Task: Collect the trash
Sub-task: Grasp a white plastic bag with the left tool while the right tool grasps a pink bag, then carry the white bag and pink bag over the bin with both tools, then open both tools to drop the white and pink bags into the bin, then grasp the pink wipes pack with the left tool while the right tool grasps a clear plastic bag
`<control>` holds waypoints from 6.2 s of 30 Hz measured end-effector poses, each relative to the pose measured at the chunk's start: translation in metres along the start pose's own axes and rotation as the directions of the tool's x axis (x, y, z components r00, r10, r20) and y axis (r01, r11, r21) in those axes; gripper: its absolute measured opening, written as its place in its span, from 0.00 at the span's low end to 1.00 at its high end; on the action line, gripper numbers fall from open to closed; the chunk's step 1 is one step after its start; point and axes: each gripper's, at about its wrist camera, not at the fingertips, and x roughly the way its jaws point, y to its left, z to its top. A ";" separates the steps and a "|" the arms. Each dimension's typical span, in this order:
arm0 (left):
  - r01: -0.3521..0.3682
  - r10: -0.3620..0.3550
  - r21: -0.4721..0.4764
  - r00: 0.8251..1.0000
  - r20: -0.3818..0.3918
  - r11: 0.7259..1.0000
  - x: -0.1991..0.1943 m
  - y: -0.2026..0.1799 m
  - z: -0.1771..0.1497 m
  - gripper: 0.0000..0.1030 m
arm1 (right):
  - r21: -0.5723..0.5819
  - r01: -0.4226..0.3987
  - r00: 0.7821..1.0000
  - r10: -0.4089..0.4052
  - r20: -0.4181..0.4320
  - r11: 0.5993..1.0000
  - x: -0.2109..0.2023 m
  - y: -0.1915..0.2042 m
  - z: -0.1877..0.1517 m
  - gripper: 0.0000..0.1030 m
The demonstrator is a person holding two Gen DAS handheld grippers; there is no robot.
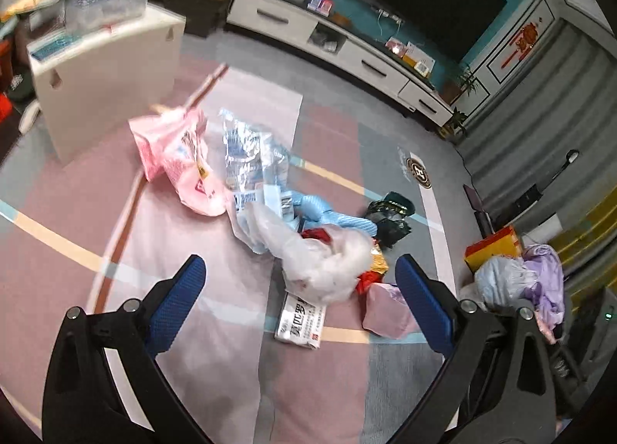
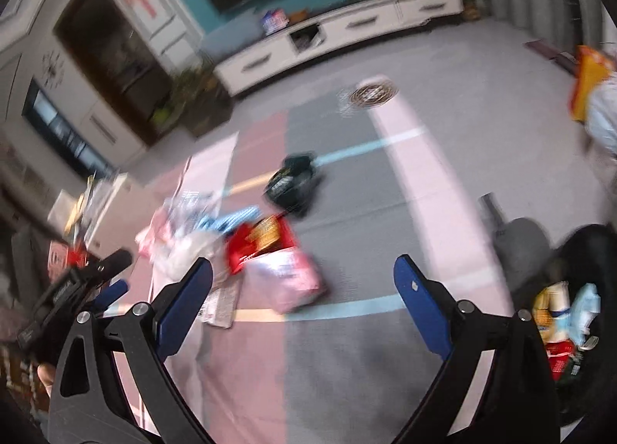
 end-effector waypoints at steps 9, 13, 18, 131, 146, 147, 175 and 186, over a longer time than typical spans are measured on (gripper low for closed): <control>0.075 -0.075 -0.002 0.992 -0.103 0.997 0.069 -0.002 -0.008 0.95 | -0.112 0.042 0.987 -0.059 -0.152 0.993 0.092 0.032 -0.006 0.85; 0.098 -0.101 -0.034 0.987 -0.125 0.995 0.087 -0.002 -0.012 0.92 | -0.142 0.062 0.981 -0.087 -0.175 0.988 0.104 0.029 -0.010 0.72; 0.166 -0.177 -0.084 0.972 -0.157 0.983 0.102 0.002 -0.020 0.54 | -0.136 0.015 0.981 -0.041 -0.192 0.991 0.104 0.018 -0.017 0.62; 0.424 -0.132 0.435 0.819 -0.558 0.795 0.151 -0.341 -0.273 0.32 | 0.470 0.416 0.899 -0.428 -0.086 0.779 -0.125 -0.294 -0.055 0.62; 0.447 -0.179 0.441 0.832 -0.526 0.778 0.128 -0.342 -0.263 0.70 | 0.473 0.385 0.904 -0.427 -0.020 0.793 -0.139 -0.284 -0.051 0.74; 0.448 -0.187 0.438 0.833 -0.521 0.779 0.125 -0.341 -0.260 0.73 | 0.469 0.385 0.904 -0.428 -0.016 0.795 -0.140 -0.282 -0.051 0.75; 0.022 -0.017 0.097 0.999 -0.048 0.995 0.022 -0.070 -0.088 0.97 | 0.180 0.469 0.875 -0.482 0.034 0.865 -0.076 -0.183 -0.024 0.95; -0.095 0.101 -0.088 0.993 0.062 0.992 -0.020 0.055 -0.047 0.97 | 0.004 0.395 0.916 -0.395 0.074 0.919 -0.031 -0.103 -0.023 0.95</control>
